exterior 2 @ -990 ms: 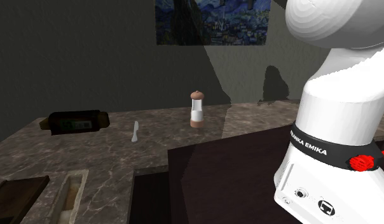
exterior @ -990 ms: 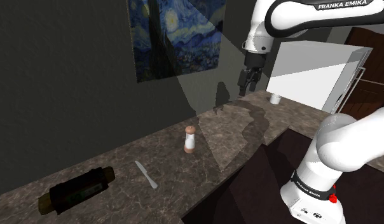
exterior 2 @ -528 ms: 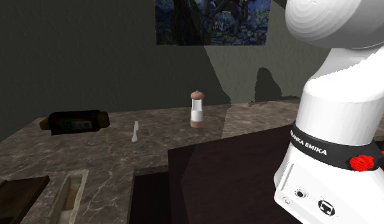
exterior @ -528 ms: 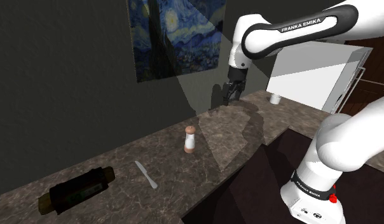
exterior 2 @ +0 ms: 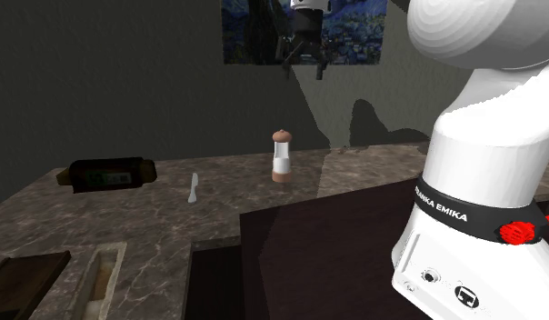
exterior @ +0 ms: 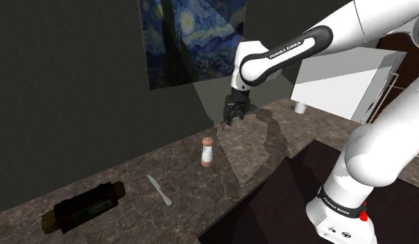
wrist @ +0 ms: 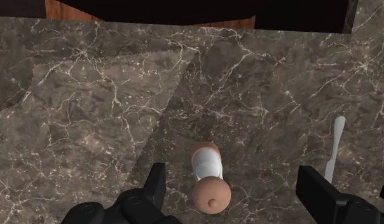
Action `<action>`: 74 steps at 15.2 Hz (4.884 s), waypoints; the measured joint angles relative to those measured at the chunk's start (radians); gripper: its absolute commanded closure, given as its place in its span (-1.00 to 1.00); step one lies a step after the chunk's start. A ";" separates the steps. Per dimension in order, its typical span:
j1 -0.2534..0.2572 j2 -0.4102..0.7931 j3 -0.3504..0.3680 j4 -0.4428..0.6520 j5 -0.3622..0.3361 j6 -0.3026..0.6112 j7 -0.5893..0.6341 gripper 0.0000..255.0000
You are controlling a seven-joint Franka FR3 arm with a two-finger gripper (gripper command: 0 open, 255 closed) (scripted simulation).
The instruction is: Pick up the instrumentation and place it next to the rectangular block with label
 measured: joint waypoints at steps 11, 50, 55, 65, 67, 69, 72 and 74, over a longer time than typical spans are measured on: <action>-0.003 0.442 0.000 0.231 -0.018 0.239 0.063 -1.00; -0.001 0.746 -0.012 0.476 -0.026 0.316 0.098 1.00; 0.001 0.694 -0.012 0.473 -0.027 0.267 0.101 1.00; 0.003 0.609 -0.013 0.497 -0.029 0.158 0.104 1.00; 0.002 0.594 -0.014 0.505 -0.029 0.135 0.102 1.00; 0.002 0.576 -0.014 0.507 -0.029 0.115 0.102 1.00; 0.002 0.555 -0.014 0.520 -0.030 0.081 0.102 1.00; 0.002 0.542 -0.014 0.529 -0.030 0.060 0.102 1.00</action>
